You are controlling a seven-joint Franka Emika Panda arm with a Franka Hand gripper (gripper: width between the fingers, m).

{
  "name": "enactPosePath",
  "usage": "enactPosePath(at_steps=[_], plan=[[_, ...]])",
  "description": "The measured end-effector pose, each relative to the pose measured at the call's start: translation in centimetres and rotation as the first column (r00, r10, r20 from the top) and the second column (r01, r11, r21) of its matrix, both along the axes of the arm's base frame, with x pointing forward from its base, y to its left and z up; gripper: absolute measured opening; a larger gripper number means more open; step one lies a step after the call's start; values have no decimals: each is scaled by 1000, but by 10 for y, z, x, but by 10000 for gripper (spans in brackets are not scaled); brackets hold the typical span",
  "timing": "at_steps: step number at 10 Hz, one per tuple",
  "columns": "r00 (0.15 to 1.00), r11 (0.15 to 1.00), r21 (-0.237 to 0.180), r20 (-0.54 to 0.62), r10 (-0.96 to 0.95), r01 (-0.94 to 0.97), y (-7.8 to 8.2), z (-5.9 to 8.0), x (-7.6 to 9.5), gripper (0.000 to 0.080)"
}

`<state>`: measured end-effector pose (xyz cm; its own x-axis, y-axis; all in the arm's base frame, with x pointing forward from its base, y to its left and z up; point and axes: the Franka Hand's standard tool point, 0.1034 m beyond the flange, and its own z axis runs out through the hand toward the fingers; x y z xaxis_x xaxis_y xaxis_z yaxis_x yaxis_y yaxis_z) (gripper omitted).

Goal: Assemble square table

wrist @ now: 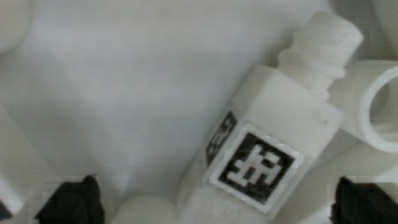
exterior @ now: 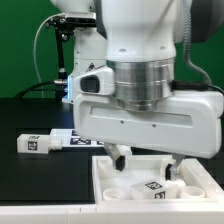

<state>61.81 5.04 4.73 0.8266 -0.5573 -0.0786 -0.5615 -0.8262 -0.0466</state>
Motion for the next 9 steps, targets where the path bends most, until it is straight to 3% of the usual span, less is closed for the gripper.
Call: enactPosePath(at_steps=[3, 8, 9], plan=[[1000, 1000, -7, 14, -4, 5, 8, -9, -1, 649], [1000, 1000, -13, 20, -1, 1, 6, -17, -5, 649], [1000, 1000, -13, 20, -1, 1, 6, -17, -5, 516]])
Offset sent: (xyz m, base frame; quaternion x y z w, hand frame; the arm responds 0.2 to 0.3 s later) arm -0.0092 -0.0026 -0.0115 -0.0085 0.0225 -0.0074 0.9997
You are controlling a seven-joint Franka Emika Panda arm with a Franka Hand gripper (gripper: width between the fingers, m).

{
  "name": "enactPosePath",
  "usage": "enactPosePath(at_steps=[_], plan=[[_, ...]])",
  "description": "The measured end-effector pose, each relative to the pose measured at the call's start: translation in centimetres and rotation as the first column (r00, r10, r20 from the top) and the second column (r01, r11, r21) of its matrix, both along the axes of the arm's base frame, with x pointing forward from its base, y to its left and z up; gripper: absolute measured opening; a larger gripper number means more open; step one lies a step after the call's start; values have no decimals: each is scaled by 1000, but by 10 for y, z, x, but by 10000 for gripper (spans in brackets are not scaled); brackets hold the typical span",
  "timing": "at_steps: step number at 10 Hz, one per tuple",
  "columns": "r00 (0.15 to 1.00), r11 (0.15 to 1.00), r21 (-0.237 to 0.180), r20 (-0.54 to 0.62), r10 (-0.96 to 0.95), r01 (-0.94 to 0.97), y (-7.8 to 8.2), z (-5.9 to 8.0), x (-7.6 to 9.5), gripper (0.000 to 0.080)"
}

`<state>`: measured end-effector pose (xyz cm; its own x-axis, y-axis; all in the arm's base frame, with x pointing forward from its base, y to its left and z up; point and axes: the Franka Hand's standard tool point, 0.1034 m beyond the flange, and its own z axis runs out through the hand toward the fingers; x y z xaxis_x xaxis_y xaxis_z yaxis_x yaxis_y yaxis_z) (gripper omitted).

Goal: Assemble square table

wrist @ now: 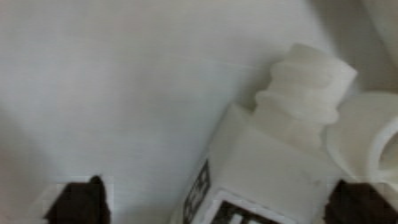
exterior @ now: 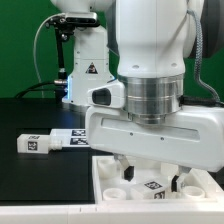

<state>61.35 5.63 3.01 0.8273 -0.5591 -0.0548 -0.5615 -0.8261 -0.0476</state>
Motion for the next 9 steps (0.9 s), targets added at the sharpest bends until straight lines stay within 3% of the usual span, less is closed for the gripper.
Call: enactPosePath(at_steps=[1, 2, 3, 6, 7, 9], plan=[[1000, 1000, 0, 0, 0, 0, 0, 0, 0, 516], [1000, 1000, 0, 0, 0, 0, 0, 0, 0, 365], [1000, 1000, 0, 0, 0, 0, 0, 0, 0, 277], [1000, 1000, 0, 1, 4, -4, 0, 1, 0, 278], [1000, 1000, 2, 7, 20, -20, -2, 9, -1, 278], [998, 998, 16, 4, 62, -62, -9, 41, -7, 278]])
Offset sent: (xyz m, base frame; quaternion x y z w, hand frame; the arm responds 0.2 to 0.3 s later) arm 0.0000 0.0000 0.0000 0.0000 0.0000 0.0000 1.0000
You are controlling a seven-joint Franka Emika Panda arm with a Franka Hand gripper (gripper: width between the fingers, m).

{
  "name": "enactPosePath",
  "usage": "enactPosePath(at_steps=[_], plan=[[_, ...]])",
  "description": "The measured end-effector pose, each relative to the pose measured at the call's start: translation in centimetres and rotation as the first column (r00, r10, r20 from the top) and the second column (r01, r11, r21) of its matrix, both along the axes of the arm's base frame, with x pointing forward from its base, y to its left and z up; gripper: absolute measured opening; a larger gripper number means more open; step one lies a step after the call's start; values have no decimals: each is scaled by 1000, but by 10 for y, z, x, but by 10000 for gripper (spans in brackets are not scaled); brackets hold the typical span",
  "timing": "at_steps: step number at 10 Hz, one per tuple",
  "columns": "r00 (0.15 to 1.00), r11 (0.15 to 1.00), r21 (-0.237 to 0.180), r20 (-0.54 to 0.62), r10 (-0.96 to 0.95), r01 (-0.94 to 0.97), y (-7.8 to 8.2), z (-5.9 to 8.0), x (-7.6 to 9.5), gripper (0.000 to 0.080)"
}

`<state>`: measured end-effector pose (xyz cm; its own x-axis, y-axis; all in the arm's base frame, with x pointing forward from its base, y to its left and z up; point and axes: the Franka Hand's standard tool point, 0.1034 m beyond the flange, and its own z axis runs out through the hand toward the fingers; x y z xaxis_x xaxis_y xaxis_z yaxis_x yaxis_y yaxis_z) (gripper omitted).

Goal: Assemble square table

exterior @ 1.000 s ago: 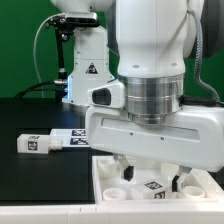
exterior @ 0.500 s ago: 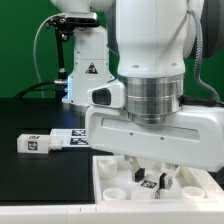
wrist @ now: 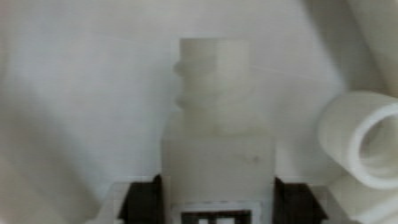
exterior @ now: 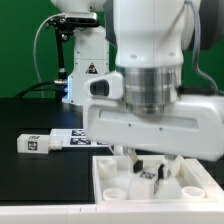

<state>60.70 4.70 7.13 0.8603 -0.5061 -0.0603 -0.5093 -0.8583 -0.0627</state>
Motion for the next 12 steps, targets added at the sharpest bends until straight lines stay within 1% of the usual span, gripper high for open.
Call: enactPosePath(at_steps=[1, 2, 3, 4, 5, 7, 8, 9, 10, 11, 12], plan=[[1000, 1000, 2, 10, 30, -30, -7, 13, -5, 279], [998, 998, 0, 14, 55, -55, -17, 22, -12, 279], [997, 997, -5, 18, 79, -79, -31, 25, -18, 279], [992, 993, -25, 55, 113, -112, -47, 20, -21, 279], [992, 994, -25, 51, 111, -110, -48, 17, -25, 279], [992, 993, -26, 53, 116, -115, -46, 17, -24, 281], [985, 987, -30, 58, 162, -160, -51, 16, -26, 281], [976, 978, -38, 63, 208, -206, -70, 12, -32, 281], [966, 968, -52, 63, 250, -247, -93, 4, -43, 281], [950, 951, -77, 72, 304, -299, -122, -6, -53, 281], [942, 943, -97, 74, 327, -320, -146, -15, -58, 281]])
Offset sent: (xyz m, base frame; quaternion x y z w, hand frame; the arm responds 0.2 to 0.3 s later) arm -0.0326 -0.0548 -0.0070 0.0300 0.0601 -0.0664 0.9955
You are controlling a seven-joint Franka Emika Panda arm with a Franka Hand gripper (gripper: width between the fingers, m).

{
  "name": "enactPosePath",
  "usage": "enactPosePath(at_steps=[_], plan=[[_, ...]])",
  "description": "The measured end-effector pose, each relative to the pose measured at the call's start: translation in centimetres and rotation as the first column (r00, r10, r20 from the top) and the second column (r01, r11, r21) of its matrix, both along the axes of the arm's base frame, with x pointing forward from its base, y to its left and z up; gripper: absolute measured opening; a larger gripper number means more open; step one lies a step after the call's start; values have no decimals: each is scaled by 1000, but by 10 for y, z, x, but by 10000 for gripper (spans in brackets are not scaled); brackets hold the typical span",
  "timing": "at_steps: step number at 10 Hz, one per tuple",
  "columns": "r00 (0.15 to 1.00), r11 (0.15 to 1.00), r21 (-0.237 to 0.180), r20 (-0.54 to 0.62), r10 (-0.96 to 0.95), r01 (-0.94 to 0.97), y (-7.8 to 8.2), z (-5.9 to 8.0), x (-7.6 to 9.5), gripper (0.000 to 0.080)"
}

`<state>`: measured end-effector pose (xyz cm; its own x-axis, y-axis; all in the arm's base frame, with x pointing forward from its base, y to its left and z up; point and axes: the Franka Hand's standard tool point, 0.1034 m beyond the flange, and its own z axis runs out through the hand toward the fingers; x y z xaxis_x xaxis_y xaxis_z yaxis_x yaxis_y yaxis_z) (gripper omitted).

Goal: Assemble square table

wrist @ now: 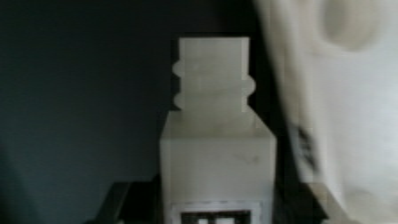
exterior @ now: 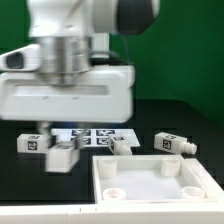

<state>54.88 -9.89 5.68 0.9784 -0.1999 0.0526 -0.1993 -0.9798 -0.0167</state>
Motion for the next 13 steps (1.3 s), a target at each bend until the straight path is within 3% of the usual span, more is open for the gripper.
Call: enactPosePath(at_steps=[2, 4, 7, 8, 9, 10, 11, 12, 13], plan=[[998, 998, -23, 2, 59, -59, -29, -21, -8, 281], [998, 998, -26, -6, 61, -61, -33, -32, -14, 281], [998, 997, -29, -2, 66, -66, -35, -32, -14, 281], [998, 997, -29, -3, 66, -67, -35, -32, -14, 341], [998, 997, -29, -3, 67, -67, -35, -32, -14, 476], [998, 999, -12, -31, 53, -53, -31, -30, -15, 476], [997, 998, 15, -61, 55, -54, -23, -11, -9, 610], [997, 998, 29, -63, 50, -49, -17, 4, -7, 637], [992, 999, 52, -129, 3, 4, 1, 16, -15, 647]])
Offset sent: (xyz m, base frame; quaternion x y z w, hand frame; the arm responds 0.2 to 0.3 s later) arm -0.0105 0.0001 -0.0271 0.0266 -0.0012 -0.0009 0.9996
